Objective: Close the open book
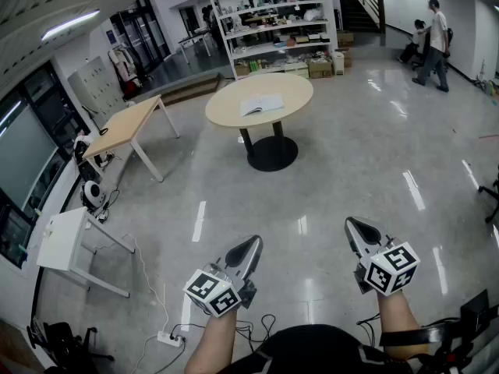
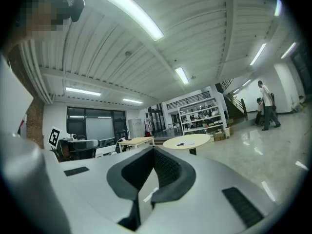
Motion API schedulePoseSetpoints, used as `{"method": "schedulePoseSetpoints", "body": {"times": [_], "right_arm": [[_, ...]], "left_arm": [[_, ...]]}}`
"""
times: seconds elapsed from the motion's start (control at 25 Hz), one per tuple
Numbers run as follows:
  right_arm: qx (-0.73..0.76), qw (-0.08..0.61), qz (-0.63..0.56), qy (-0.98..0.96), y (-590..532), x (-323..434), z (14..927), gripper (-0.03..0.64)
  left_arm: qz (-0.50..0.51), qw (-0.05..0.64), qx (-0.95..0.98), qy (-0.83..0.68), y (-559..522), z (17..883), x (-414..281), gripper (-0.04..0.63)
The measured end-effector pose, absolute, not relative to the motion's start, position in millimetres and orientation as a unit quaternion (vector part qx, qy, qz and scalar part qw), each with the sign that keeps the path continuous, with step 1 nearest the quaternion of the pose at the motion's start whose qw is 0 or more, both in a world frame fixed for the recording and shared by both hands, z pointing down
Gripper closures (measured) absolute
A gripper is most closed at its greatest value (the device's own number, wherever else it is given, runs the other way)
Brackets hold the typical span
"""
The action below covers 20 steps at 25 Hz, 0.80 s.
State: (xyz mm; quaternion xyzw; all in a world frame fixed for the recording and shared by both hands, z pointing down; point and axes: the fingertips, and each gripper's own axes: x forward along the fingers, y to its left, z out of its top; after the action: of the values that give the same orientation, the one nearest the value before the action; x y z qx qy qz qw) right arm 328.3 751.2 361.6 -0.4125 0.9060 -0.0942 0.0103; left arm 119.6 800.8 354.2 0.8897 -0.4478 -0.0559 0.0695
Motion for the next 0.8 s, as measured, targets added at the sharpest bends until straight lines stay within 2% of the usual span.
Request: {"method": "schedulePoseSetpoints", "body": {"times": [0.8], "right_arm": [[-0.413,0.014,-0.095,0.906,757,320,361,0.618]], "left_arm": [[-0.056,0.086,0.891,-0.442,816,365,112,0.598]]}}
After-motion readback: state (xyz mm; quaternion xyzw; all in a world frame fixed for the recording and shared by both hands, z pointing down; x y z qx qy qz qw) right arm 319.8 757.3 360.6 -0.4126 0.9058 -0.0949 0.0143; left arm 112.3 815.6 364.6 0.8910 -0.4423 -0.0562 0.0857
